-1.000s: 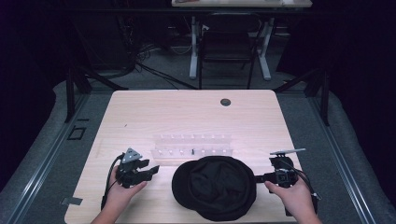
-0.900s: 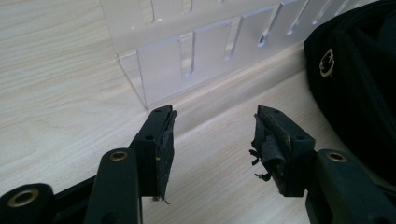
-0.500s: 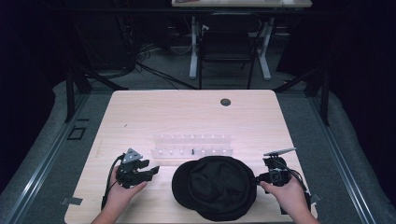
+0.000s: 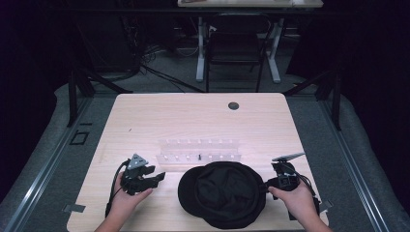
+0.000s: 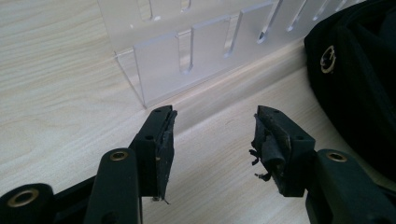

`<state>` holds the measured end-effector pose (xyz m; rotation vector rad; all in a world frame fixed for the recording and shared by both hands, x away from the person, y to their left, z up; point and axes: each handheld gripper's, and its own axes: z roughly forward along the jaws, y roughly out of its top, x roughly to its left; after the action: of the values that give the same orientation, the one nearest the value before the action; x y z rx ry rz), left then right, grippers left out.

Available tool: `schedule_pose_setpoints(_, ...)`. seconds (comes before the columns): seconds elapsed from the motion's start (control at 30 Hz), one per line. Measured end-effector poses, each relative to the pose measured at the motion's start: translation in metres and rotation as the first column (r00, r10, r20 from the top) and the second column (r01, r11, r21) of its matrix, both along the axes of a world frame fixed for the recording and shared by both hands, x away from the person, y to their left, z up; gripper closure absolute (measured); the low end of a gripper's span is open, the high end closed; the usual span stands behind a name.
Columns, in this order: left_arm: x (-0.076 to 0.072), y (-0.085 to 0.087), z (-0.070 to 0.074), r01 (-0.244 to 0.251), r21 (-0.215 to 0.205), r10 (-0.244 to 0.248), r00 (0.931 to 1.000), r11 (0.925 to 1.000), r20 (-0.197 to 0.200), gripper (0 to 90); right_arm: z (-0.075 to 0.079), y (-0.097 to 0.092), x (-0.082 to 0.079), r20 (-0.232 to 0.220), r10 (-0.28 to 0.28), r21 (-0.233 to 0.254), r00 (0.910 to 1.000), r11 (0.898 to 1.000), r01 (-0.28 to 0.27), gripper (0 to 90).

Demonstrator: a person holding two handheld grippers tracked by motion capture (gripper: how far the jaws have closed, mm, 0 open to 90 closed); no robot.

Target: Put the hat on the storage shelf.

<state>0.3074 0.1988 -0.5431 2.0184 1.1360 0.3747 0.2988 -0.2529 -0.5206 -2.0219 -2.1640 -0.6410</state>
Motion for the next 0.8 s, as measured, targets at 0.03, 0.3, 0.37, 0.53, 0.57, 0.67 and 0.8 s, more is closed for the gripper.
schedule_pose_setpoints(0.03,0.000,0.001,0.000,0.010,-0.003,-0.010,0.9999,0.9999,-0.009,47.7,0.000,0.000,0.001,-0.003,-0.002,-0.004,1.0000,1.000,0.002,72.9)
schedule_pose_setpoints(0.3,0.000,0.000,0.000,0.008,0.001,-0.008,0.9999,1.0000,-0.011,47.7,-0.007,0.004,0.008,-0.030,0.010,-0.013,0.9995,1.000,-0.010,72.9)
schedule_pose_setpoints(0.37,0.000,0.000,0.000,0.009,-0.002,-0.009,0.9999,1.0000,-0.013,47.7,-0.007,0.004,0.009,-0.046,0.015,-0.012,0.9988,1.000,-0.015,72.9)
schedule_pose_setpoints(0.53,0.000,0.000,0.000,0.013,0.000,-0.013,0.9998,0.9999,-0.013,47.7,-0.011,0.003,0.011,-0.064,-0.002,0.008,0.9979,1.000,0.003,72.3)
schedule_pose_setpoints(0.57,0.000,0.000,-0.001,0.011,-0.001,-0.011,0.9998,0.9999,-0.014,47.7,-0.010,0.002,0.012,-0.080,0.012,0.002,0.9968,1.000,-0.012,72.3)
schedule_pose_setpoints(0.67,0.000,-0.001,-0.001,0.012,-0.001,-0.012,0.9998,0.9999,-0.014,47.7,-0.012,0.003,0.013,-0.079,-0.002,0.007,0.9969,1.000,0.003,73.6)
schedule_pose_setpoints(0.8,0.001,-0.001,-0.001,0.012,0.002,-0.012,0.9998,0.9999,-0.013,47.7,-0.011,0.001,0.015,-0.110,0.028,0.003,0.9935,1.000,-0.028,74.4)
